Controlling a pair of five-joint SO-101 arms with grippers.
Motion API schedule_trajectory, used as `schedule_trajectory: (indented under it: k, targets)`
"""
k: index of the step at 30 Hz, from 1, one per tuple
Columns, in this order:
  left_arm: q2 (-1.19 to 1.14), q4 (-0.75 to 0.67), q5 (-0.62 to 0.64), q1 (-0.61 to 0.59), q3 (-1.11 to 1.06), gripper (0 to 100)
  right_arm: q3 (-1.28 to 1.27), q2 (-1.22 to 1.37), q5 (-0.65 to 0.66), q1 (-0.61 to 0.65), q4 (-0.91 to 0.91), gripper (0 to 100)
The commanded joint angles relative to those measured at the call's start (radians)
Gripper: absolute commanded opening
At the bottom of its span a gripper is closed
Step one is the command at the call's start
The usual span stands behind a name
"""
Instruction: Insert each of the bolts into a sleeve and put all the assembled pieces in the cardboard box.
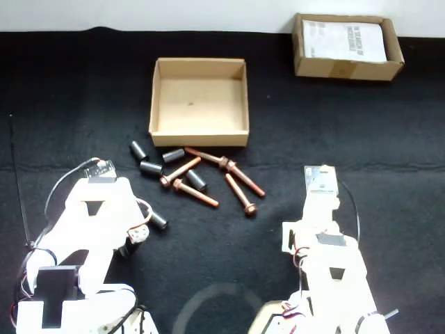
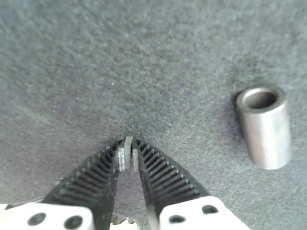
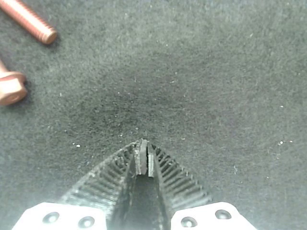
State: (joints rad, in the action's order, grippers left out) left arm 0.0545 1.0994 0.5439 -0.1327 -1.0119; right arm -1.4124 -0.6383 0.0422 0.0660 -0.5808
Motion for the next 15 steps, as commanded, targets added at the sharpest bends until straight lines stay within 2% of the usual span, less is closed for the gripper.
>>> schedule_trajectory:
  k: [1, 15]
  targets:
    - [-0.019, -0.009, 0.002, 0.054, -0.07, 1, -0.018, 0.001, -0.002, 0.024, 0.01, 0.6]
    - [-0.021, -0.009, 0.0, 0.073, -0.071, 1, -0.018, 0.001, -0.005, 0.024, 0.007, 0.6]
